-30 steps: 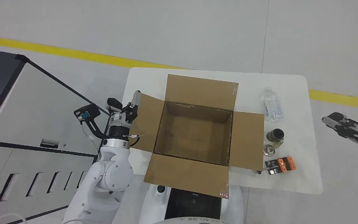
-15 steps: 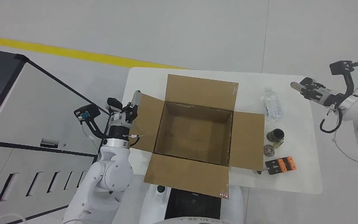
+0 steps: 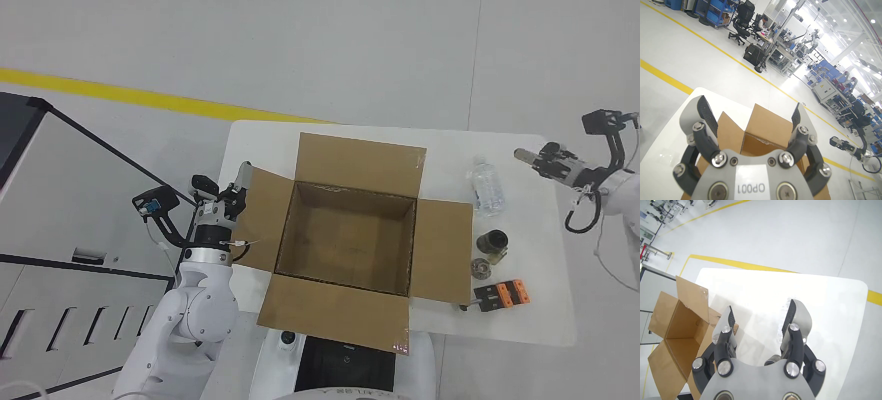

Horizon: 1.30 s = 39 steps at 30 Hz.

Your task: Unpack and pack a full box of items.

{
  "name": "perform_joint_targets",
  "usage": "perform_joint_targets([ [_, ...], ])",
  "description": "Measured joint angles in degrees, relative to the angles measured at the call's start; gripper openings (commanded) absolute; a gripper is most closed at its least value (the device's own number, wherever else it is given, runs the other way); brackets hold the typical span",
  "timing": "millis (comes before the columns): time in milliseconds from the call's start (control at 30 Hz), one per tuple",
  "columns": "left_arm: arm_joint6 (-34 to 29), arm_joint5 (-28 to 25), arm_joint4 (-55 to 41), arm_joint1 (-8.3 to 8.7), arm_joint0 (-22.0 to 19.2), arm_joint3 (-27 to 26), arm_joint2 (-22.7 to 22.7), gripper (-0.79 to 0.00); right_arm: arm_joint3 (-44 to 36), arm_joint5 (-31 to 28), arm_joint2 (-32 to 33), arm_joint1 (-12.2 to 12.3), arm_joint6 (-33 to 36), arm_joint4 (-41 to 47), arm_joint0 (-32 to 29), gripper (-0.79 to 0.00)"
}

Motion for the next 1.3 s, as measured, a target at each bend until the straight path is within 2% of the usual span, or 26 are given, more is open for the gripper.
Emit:
perform_joint_targets([
  [233, 0.0, 0.0, 0.0, 0.0, 0.0, 0.0, 0.0, 0.0, 10.26, 5.02, -11.68, -3.07, -4.4, -6.98, 6.63, -0.068],
  [333, 0.0, 0.0, 0.0, 0.0, 0.0, 0.0, 0.0, 0.0, 16.03, 6.15, -16.27, -4.66, -5.51, -9.43, 9.68, -0.046],
  [400, 0.0, 0.0, 0.0, 0.0, 0.0, 0.0, 0.0, 0.0, 20.27, 5.29, -18.19, -5.52, -4.99, -9.82, 12.43, 0.0],
  [533, 0.0, 0.0, 0.0, 0.0, 0.0, 0.0, 0.0, 0.0, 27.96, 3.6, -20.05, -6.54, -4.88, -11.73, 17.77, 0.0],
  [1300, 0.0, 0.0, 0.0, 0.0, 0.0, 0.0, 0.0, 0.0, 27.66, 3.64, -19.99, -6.51, -4.9, -11.68, 17.53, 0.0],
])
